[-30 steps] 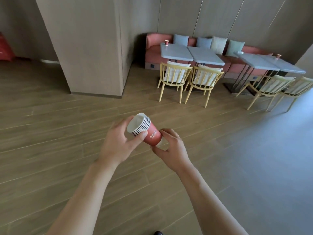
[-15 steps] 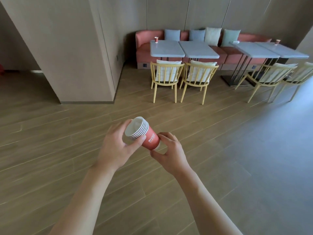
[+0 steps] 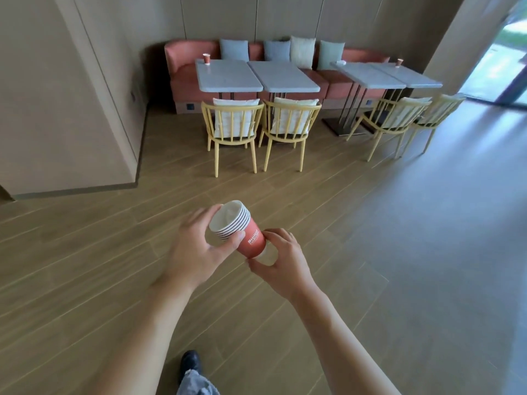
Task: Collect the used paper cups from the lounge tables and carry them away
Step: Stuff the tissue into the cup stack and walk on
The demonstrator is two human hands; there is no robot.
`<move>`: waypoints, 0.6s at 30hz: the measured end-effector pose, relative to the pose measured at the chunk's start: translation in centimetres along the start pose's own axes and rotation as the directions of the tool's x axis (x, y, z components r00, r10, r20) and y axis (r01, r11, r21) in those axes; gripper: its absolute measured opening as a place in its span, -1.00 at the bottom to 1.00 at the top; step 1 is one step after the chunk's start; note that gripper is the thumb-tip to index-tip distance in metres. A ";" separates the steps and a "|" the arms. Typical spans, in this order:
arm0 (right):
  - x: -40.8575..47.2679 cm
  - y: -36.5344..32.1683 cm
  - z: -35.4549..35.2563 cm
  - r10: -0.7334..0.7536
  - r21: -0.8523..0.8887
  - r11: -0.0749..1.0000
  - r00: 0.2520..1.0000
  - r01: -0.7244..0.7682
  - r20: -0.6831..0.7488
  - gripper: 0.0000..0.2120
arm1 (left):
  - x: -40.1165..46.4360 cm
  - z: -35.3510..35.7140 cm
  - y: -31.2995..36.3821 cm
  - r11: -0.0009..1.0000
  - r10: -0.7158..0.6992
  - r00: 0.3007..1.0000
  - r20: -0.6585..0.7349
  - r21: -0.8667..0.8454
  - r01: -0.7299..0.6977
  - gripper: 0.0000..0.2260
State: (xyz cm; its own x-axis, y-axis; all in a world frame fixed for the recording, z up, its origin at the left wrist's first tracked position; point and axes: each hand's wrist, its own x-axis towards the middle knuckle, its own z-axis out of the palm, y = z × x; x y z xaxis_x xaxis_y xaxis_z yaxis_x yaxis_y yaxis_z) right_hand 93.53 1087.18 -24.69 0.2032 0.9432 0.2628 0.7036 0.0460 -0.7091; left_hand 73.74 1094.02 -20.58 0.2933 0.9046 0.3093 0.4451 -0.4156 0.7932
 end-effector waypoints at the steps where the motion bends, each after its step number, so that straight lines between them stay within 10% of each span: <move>1: 1.4 -0.1 0.4 0.011 -0.011 1.000 1.000 -0.011 -0.008 -0.50 | 1.6 -0.1 -0.8 1.000 0.007 1.000 0.003 -0.009 -0.007 -0.35; 18: 23.7 -8.8 11.6 -0.045 -0.071 0.997 0.999 0.044 -0.022 -0.53 | 21.7 -12.0 -13.1 0.993 -0.011 1.000 -0.022 -0.116 0.008 -0.38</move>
State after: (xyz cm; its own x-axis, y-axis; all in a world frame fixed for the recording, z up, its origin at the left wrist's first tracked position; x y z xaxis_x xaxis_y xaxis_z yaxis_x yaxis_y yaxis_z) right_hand 84.25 1112.92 -19.78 0.1862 0.9326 0.3092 0.7585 0.0636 -0.6486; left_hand 64.09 1120.24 -18.00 0.2698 0.9109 0.3122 0.3466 -0.3943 0.8511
